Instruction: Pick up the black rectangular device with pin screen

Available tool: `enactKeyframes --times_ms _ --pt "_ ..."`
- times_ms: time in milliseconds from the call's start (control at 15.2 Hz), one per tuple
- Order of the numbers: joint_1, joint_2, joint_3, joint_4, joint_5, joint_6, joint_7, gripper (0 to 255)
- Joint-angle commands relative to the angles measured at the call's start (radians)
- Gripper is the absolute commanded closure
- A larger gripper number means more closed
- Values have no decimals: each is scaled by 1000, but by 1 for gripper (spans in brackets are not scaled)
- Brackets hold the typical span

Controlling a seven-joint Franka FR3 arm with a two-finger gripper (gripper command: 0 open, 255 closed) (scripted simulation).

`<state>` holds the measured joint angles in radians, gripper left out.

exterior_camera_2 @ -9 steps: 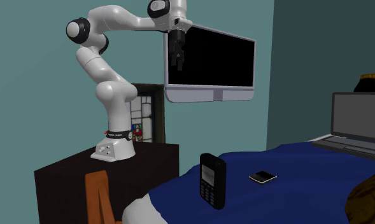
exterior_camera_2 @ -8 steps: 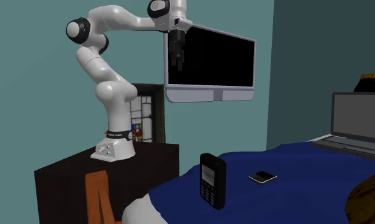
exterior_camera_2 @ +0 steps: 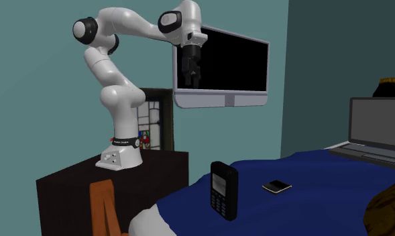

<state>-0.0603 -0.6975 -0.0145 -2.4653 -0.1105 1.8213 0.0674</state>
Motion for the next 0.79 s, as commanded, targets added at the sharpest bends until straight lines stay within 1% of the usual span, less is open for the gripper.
enactKeyframes --times_ms 0,396,726 --pt "-16 21 -18 -41 -12 78 3 0" --pt "-65 155 -78 -106 -45 315 7 0" --pt "-101 307 -129 -119 -62 513 6 0"
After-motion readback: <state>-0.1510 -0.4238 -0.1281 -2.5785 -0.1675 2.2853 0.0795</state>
